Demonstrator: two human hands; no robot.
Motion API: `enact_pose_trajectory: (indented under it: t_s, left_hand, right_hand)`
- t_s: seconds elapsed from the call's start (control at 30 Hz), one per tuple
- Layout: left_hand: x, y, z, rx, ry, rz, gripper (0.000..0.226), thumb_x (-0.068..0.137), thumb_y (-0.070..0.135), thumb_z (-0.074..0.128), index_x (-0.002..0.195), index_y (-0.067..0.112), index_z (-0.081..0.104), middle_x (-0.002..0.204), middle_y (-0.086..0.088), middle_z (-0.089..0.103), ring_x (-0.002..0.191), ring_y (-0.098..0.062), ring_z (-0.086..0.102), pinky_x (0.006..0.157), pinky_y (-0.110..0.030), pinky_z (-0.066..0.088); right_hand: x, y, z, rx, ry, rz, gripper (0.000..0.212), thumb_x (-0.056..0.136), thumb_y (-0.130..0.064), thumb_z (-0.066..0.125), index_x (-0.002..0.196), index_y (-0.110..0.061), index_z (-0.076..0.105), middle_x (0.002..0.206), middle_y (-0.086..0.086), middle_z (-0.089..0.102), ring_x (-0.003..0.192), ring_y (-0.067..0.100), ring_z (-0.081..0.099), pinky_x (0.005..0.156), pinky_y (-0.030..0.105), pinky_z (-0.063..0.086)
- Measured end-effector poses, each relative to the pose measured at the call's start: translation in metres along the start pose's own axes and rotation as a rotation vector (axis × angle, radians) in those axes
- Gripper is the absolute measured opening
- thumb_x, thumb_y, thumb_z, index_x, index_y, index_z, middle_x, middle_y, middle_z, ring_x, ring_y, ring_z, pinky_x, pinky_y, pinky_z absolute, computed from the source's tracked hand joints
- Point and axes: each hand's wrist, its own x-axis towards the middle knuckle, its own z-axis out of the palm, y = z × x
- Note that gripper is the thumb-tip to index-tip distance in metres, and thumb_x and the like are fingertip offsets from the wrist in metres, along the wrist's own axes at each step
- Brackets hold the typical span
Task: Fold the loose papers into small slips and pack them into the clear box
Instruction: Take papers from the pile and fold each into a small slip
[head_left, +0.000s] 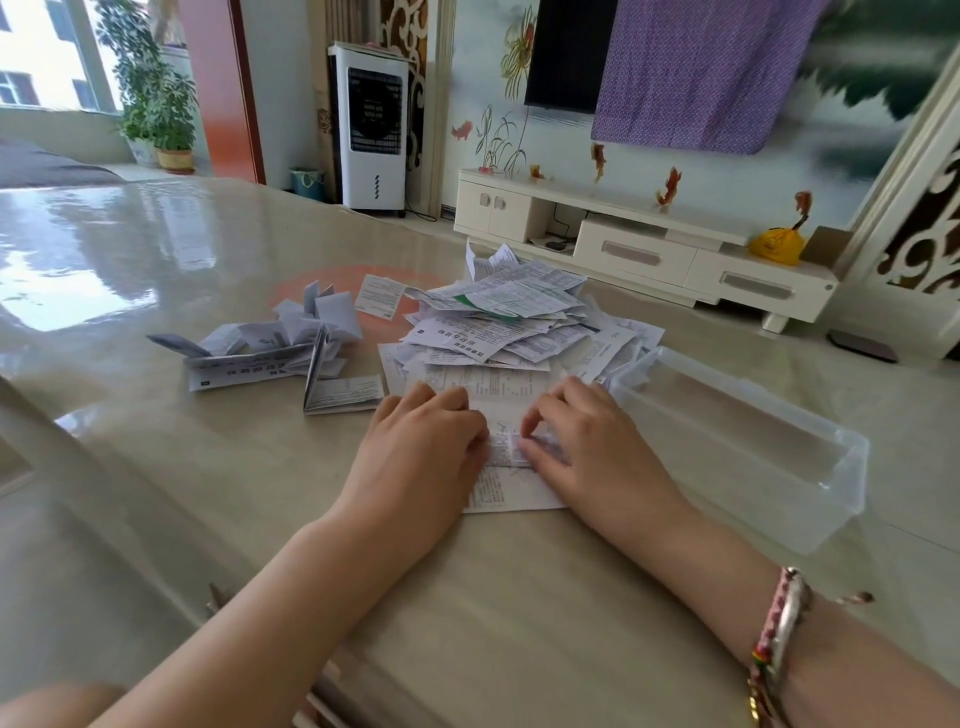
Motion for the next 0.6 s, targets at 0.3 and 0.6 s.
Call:
enact_pose_trajectory:
  t_s: [0.3, 0.6]
  left_hand:
    - [-0.002, -0.006, -0.006, -0.006, -0.052, 0.018, 0.02, 0.092, 0.023, 0.057, 0.104, 0.029, 0.071, 0.097, 0.011, 0.059, 0.099, -0.02, 0.049, 0.087, -0.031, 0.035]
    - [-0.005, -0.005, -0.013, -0.109, 0.056, -0.053, 0.041, 0.084, 0.002, 0.055, 0.115, 0.027, 0.065, 0.115, 0.011, 0.06, 0.109, -0.018, 0.048, 0.089, -0.028, 0.032]
  right_hand:
    - [-0.01, 0.002, -0.008, -0.095, -0.066, -0.187, 0.023, 0.09, -0.03, 0.048, 0.097, -0.02, 0.068, 0.093, -0.005, 0.065, 0.086, 0.017, 0.061, 0.077, 0.033, 0.051]
    - [-0.011, -0.004, -0.01, -0.029, 0.052, -0.105, 0.015, 0.091, -0.027, 0.053, 0.089, -0.024, 0.068, 0.082, -0.009, 0.067, 0.078, 0.013, 0.062, 0.065, 0.033, 0.051]
